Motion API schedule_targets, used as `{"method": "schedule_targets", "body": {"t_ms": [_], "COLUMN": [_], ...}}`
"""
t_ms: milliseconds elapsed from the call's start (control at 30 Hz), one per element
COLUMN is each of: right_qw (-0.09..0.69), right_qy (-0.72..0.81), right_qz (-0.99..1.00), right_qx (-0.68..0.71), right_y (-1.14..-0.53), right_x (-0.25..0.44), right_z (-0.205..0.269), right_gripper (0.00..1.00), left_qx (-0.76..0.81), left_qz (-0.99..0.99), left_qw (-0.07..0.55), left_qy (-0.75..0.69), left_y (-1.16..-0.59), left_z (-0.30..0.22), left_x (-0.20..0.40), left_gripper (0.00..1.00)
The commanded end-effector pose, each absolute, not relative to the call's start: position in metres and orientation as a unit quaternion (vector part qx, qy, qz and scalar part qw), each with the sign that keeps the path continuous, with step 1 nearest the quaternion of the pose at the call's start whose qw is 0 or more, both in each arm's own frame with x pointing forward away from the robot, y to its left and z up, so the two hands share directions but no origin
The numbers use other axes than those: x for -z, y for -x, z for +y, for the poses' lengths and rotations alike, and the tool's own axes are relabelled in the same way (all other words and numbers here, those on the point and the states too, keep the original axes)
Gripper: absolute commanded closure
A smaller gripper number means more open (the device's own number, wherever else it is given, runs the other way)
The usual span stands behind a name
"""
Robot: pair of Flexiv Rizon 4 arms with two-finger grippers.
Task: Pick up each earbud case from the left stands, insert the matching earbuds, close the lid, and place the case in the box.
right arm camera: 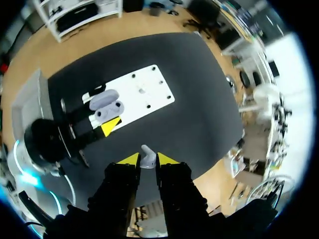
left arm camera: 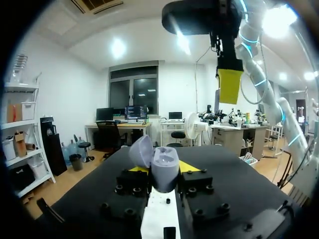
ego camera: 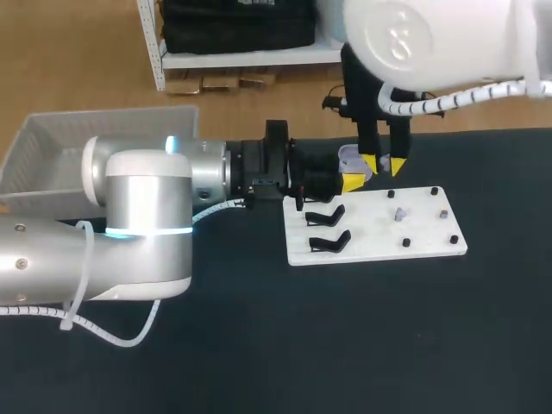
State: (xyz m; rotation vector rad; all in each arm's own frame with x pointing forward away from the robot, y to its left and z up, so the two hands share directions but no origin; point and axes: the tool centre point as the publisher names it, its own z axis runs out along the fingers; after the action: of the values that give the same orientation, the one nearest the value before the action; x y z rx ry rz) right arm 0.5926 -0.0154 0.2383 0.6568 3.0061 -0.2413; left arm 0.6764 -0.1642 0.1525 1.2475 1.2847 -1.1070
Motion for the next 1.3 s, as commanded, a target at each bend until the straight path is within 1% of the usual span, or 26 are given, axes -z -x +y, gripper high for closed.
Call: {"method": "schedule_targets", "body": {"t_ms": [33, 367, 833, 1300], "right_qw": [0.027, 0.01, 0.021, 0.011], "right_qy": [-0.22, -0.244, -0.272, -0.282], "right_qz": [0.972, 0.964, 0.958, 0.955], "right_qx": [0.085, 0.105, 0.087, 0.091], "right_y": [-0.595, -0.612, -0.637, -0.652], "right_x": [-0.237, -0.237, -0.228, -0.211], "right_z": [-0.013, 0.0, 0.012, 0.005], "right_gripper": [1.0, 1.0, 1.0, 1.0], "left_qx": [0.455, 0.455, 0.455, 0.455], "left_qz": [0.528, 0.528, 0.528, 0.528], "left_qw": [0.502, 0.502, 0.502, 0.502], "left_qy": [-0.512, -0.512, -0.512, -0.512], "left_y": [-0.674, -0.674, -0.674, -0.674], "left_z": [-0.164, -0.164, -0.164, -0.164], "left_x": [-0.151, -0.151, -0.151, -0.151], "left_gripper": [1.0, 1.0, 1.0, 1.0]}}
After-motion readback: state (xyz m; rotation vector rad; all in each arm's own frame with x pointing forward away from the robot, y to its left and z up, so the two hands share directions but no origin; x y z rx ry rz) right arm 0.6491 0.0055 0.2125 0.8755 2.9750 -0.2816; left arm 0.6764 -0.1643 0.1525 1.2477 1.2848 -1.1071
